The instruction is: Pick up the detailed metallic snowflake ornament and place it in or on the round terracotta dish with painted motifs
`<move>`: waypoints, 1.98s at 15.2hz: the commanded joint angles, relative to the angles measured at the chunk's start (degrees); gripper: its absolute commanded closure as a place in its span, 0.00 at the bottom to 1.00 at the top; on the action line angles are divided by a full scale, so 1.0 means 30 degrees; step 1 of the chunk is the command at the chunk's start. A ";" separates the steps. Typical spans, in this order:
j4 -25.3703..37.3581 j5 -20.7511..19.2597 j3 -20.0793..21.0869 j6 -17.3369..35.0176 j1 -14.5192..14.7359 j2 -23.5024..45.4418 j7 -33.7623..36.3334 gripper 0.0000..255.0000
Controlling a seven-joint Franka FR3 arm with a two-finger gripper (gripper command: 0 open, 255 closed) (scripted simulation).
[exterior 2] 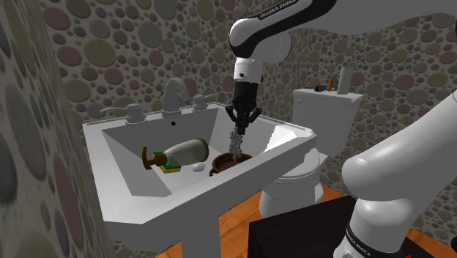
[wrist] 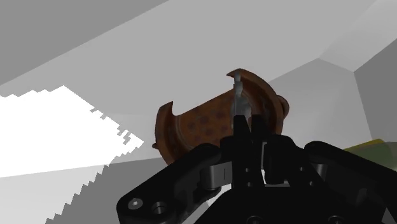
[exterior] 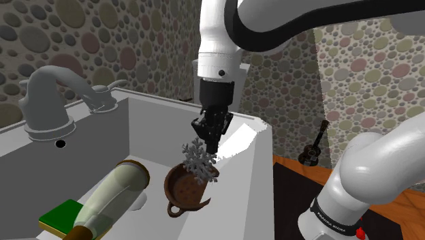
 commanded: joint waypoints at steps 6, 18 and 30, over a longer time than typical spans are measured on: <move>-0.1466 0.0269 0.0464 0.1822 0.0049 0.0363 -0.0308 1.00; -0.2650 0.0474 0.0868 0.3527 0.0149 0.0907 -0.0515 1.00; -0.0732 -0.0077 0.0016 0.1025 -0.0100 0.0394 -0.0423 0.00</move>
